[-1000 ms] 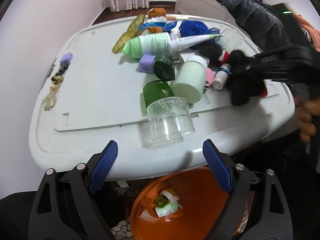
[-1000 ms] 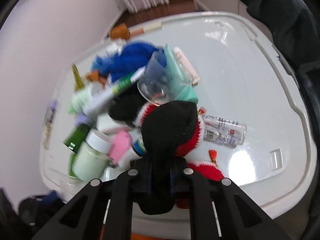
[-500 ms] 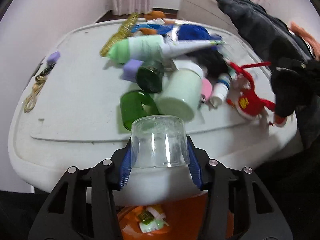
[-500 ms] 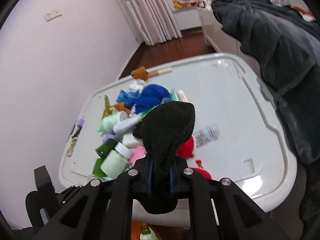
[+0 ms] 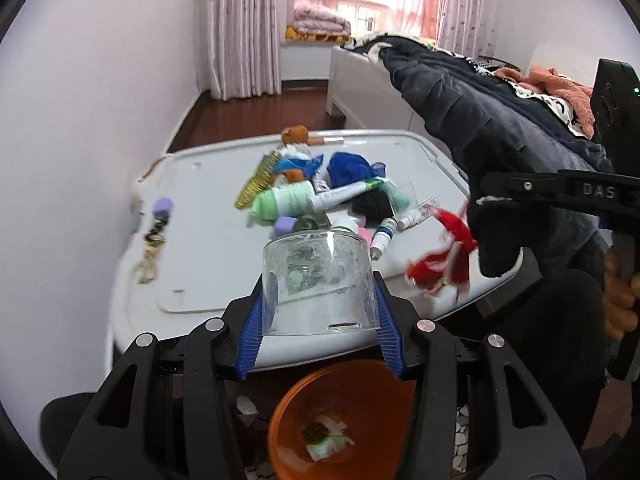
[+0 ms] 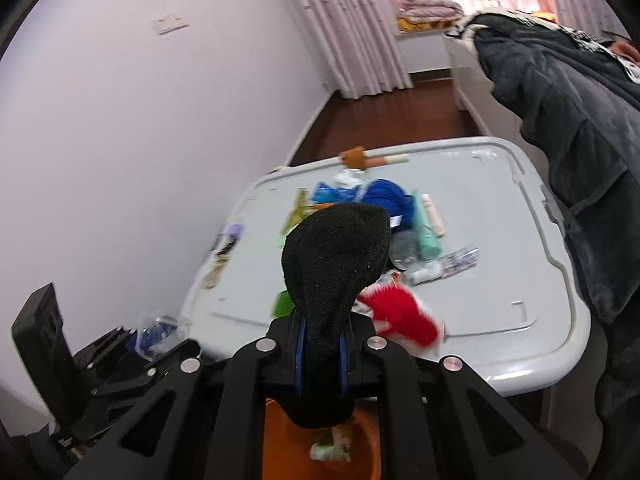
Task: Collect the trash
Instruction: 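Drop the black sock and clear cup into the orange bin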
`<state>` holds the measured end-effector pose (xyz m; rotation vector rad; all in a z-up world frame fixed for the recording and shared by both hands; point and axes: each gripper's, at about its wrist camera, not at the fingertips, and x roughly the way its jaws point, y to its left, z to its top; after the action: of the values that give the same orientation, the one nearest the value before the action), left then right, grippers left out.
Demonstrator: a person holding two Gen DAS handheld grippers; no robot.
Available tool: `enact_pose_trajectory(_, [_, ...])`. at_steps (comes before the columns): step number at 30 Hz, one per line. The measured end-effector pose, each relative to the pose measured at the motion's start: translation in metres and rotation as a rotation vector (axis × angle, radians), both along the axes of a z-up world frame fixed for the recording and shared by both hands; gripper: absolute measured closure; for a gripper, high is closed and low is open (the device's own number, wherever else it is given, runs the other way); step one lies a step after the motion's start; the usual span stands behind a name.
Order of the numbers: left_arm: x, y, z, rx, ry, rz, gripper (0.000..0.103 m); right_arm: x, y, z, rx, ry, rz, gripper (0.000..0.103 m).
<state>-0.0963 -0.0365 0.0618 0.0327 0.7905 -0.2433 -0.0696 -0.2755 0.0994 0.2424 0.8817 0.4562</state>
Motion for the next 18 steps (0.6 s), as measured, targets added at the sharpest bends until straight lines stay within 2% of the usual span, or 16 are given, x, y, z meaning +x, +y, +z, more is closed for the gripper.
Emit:
enact_pose_trajectory(6, [-0.030,0.014,0.010,-0.007,-0.007,0.011,0.055,-0.038,0.017,0.025,0.001,-0.027,0.069,0.091])
enact_pose_trajectory(12, [-0.055,0.013,0.010,0.014,-0.004,-0.031,0.055,-0.072,0.031,0.053,0.022,-0.077,0.133,0.091])
enact_pose_trajectory(15, [-0.061,0.012,0.003,0.017,0.017,-0.047,0.055,-0.084,0.038,0.053,0.018,-0.066,0.170,0.091])
enact_pose_trajectory(18, [-0.065,0.011,-0.006,0.019,0.047,-0.068,0.055,-0.093,0.047,0.040,-0.023,-0.042,0.201,0.091])
